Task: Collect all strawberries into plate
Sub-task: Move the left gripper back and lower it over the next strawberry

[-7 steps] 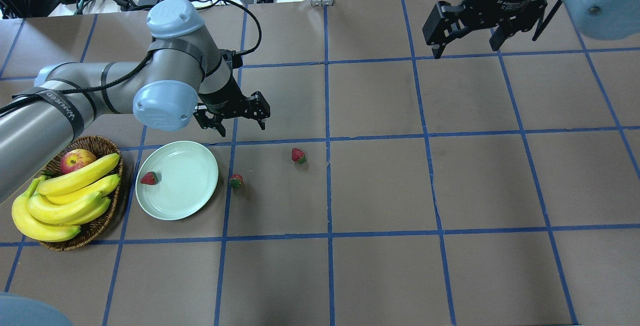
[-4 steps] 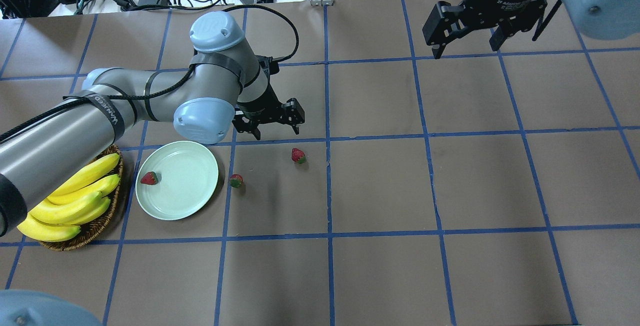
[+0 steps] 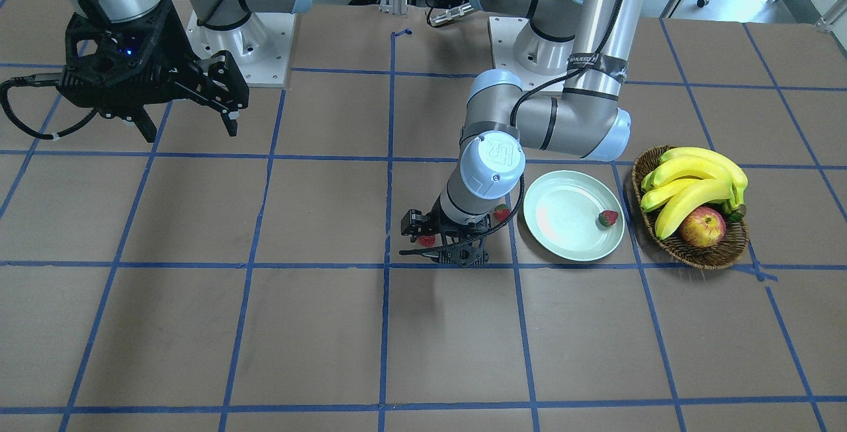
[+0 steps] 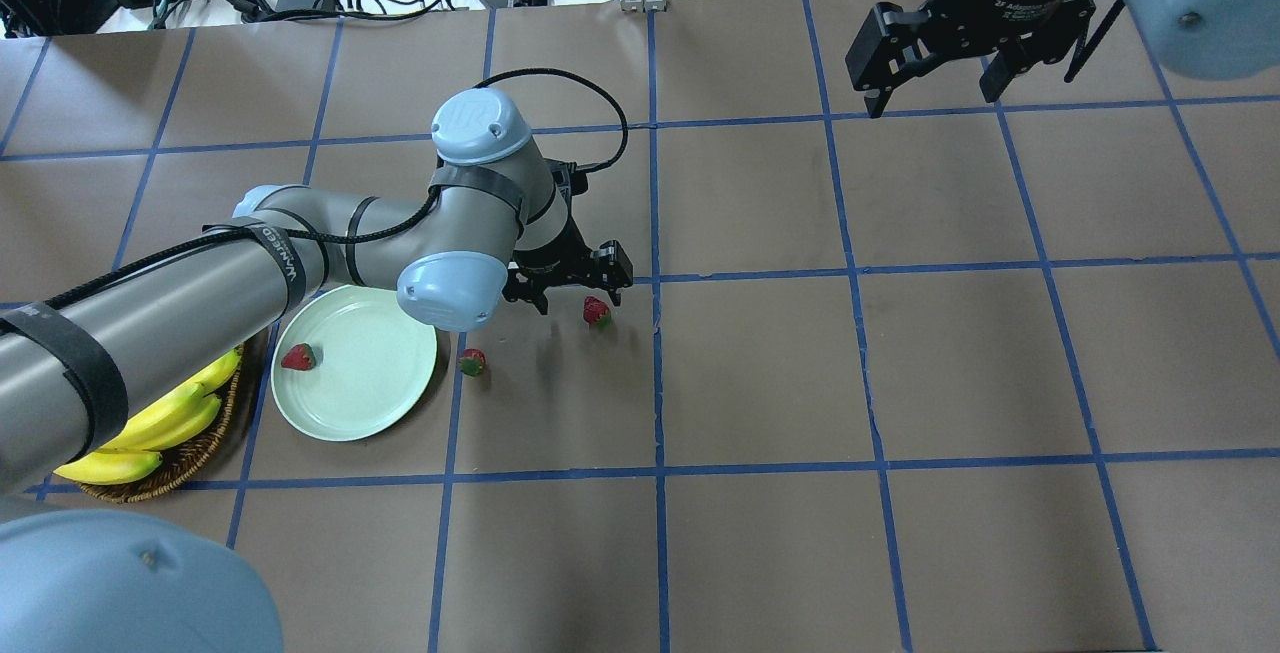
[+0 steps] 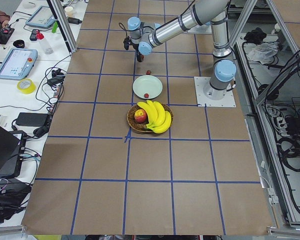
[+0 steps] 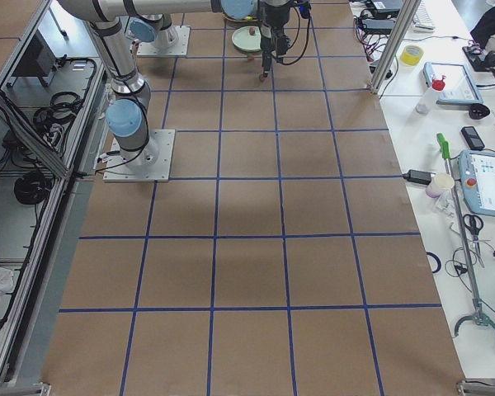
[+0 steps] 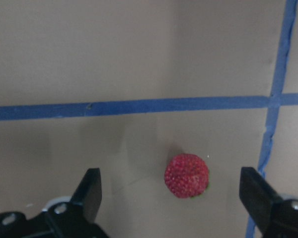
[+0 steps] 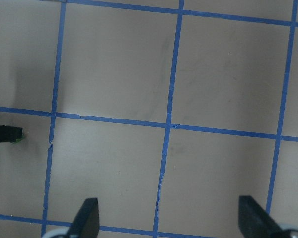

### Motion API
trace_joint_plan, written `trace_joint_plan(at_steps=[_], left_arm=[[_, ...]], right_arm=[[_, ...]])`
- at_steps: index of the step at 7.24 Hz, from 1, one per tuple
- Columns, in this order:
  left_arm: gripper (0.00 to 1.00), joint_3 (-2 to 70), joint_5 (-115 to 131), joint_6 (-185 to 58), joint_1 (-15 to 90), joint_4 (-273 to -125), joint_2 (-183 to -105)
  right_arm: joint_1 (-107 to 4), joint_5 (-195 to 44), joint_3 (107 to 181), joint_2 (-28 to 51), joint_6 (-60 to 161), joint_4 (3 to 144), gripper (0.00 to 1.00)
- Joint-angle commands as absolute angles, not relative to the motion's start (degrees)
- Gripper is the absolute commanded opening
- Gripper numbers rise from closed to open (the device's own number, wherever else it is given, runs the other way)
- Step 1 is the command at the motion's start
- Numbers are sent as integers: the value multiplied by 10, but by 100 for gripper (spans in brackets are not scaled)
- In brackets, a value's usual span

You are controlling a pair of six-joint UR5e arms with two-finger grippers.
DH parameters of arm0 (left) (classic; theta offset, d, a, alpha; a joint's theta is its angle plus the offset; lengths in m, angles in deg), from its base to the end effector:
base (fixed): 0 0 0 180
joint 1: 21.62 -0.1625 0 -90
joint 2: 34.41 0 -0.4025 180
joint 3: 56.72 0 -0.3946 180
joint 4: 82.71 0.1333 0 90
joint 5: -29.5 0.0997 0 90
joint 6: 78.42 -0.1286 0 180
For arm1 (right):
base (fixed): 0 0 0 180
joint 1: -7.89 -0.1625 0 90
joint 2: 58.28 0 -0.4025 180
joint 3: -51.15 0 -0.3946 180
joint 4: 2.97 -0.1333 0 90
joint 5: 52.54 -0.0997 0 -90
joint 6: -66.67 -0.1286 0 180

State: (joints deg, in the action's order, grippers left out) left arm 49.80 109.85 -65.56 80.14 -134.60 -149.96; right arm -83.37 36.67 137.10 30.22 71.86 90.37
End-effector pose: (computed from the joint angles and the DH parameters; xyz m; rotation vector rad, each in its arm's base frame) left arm -0.2652 -0.5140 0.1279 0.0374 -2.9876 -0.1547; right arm 0.1464 -0.5140 0.4647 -0.1770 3.1222 -0.1615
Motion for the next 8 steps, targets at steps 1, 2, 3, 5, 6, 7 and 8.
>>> trace_joint_plan(at_steps=[1, 2, 3, 5, 6, 7, 8], left_arm=[[94, 501, 1098, -643, 806, -1337, -1514], [94, 500, 1089, -643, 807, -1323, -1517], [79, 501, 1083, -643, 807, -1323, -1517], [7, 499, 1083, -644, 807, -1326, -1517], [0, 499, 1083, -640, 806, -1327, -1513], [0, 499, 1083, -639, 807, -1330, -1506], [0, 499, 1083, -631, 807, -1330, -1503]], right_arm=[[-834, 367, 1371, 302, 719, 904, 100], [-833, 367, 1371, 302, 719, 904, 100], [-834, 367, 1371, 302, 719, 904, 100], [-833, 367, 1371, 302, 719, 904, 100], [-833, 367, 1371, 302, 719, 904, 100], [-833, 367, 1371, 302, 719, 904, 100], [-833, 367, 1371, 302, 719, 904, 100]])
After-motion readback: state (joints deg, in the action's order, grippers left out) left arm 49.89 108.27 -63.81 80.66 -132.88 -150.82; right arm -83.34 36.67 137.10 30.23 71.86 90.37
